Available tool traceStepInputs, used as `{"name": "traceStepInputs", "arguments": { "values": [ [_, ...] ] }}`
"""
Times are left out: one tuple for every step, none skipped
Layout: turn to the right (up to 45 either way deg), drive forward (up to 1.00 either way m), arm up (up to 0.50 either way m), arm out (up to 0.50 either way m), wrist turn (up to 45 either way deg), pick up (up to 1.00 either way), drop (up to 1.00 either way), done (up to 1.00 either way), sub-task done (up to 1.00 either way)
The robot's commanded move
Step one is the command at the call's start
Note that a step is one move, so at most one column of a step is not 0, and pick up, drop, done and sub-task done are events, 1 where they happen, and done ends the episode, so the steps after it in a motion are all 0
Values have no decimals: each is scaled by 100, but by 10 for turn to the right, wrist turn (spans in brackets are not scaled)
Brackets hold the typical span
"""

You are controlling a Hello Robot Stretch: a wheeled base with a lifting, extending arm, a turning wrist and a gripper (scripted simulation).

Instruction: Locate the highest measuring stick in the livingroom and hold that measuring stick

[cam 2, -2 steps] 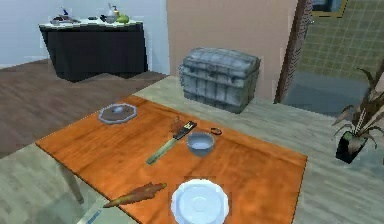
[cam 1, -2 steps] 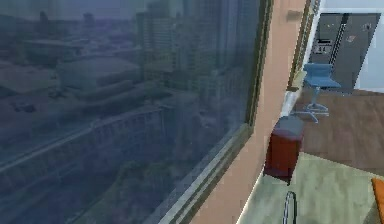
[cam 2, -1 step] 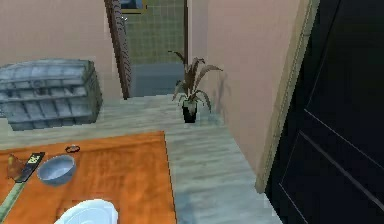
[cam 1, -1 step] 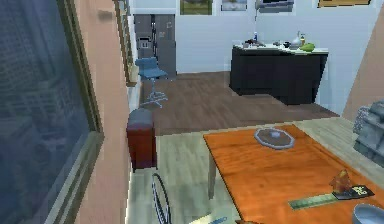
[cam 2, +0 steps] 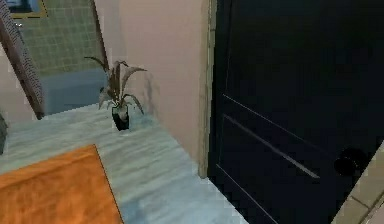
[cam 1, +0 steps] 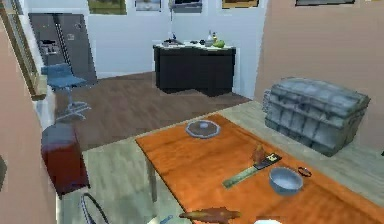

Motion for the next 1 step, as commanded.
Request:
{"name": "traceStepInputs", "arguments": {
  "values": [
    [0, 5, 0, 0, 0, 0, 0, 0, 0]
  ]
}}
